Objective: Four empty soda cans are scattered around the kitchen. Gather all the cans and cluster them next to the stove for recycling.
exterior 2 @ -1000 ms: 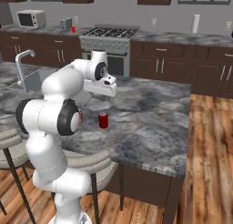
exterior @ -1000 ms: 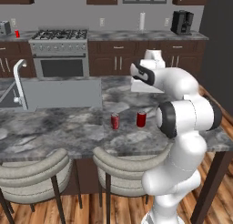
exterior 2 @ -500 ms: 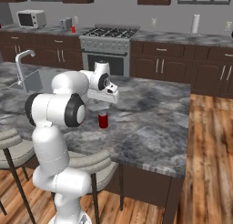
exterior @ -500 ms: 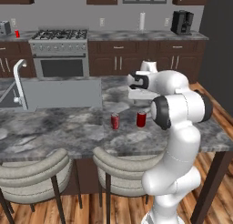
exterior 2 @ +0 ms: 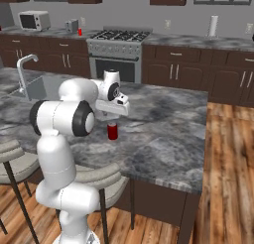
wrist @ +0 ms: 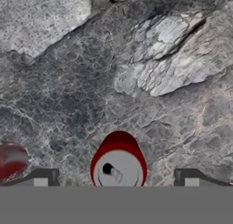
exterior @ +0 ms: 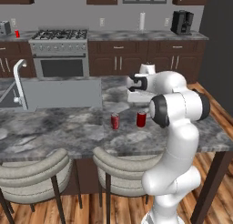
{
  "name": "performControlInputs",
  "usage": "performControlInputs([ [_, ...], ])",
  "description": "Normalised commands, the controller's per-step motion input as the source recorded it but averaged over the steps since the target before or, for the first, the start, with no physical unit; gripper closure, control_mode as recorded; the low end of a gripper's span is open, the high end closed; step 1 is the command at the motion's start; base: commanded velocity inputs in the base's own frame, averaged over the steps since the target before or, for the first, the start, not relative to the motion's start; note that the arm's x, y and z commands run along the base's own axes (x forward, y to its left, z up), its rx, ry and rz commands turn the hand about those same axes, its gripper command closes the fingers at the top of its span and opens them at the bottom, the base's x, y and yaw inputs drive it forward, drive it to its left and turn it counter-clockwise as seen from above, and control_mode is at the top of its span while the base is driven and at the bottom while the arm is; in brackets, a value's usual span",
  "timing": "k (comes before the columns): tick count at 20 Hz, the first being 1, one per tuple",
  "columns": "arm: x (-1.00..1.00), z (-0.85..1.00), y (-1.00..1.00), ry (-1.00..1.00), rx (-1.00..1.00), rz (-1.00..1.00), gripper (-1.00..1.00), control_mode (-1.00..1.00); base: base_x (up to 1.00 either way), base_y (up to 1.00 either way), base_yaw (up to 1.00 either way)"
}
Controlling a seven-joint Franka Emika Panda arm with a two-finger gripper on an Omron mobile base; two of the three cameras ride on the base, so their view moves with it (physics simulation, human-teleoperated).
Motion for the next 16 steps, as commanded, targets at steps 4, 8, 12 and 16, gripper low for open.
performControlInputs([
  [4,0.00,-0.24,0.00,0.00,0.00,0.00,-1.00,-1.00,0.00,0.00,0.00],
  [8,0.00,-0.24,0.00,0.01,0.00,0.00,-1.00,-1.00,0.00,0.00,0.00],
  [12,0.00,-0.17,0.00,0.02,0.00,0.01,-1.00,-1.00,0.00,0.00,0.00],
  [16,0.00,-0.21,0.00,0.00,0.00,0.00,-1.00,-1.00,0.00,0.00,0.00],
])
